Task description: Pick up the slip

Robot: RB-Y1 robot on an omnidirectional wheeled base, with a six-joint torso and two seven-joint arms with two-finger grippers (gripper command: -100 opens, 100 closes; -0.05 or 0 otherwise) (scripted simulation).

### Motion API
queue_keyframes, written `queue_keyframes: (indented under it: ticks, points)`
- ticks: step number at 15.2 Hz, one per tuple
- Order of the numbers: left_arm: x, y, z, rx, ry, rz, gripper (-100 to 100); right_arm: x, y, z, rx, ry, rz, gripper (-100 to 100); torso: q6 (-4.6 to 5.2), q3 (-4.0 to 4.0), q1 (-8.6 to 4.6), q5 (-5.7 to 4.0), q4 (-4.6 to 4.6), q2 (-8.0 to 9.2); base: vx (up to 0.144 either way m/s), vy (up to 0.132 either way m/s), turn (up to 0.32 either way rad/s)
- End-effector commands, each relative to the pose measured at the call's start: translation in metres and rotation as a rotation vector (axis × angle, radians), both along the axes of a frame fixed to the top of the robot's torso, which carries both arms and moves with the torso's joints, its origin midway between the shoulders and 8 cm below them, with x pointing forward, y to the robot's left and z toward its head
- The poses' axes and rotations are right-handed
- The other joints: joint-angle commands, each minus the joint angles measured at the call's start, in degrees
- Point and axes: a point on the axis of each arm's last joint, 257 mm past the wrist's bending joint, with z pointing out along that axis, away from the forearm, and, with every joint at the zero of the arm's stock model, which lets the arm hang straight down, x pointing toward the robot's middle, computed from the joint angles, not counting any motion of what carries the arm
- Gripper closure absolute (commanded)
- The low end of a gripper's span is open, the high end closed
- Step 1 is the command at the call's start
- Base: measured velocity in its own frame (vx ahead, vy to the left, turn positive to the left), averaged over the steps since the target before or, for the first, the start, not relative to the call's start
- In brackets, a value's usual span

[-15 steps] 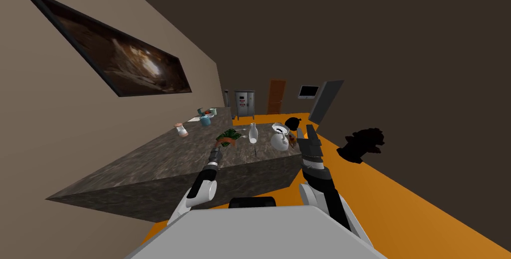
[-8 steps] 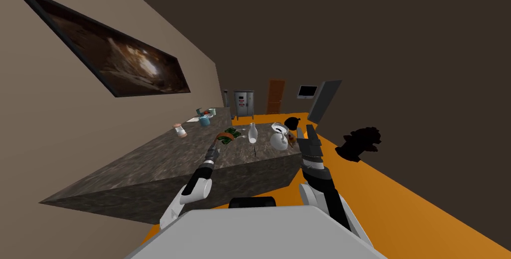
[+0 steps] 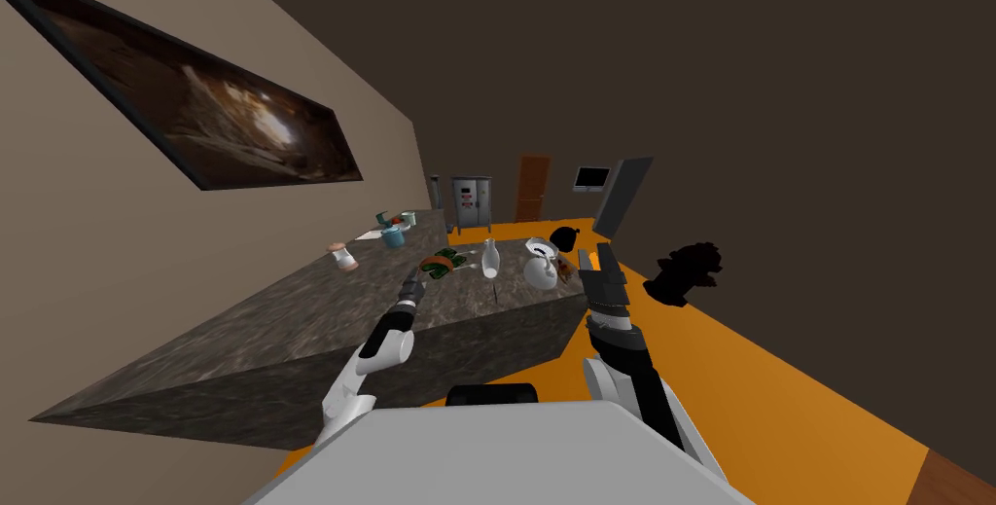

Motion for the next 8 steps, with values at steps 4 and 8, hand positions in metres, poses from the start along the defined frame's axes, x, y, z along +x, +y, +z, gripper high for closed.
queue_keyframes:
  ticks: [4,8]
  points:
    - [0.006,-0.016,-0.005,-0.087,-0.004,0.020,-100,0.000,0.000,0.000,0.000,0.000,0.000,0,-0.01,-0.02,-0.06,-0.01,-0.01,-0.03,-0.004,0.002,-0.019]
    - [0.020,-0.013,-0.001,-0.074,-0.004,0.014,-100,0.000,0.000,0.000,0.000,0.000,0.000,0,-0.01,-0.04,-0.06,-0.02,-0.02,-0.08,0.003,-0.003,0.011]
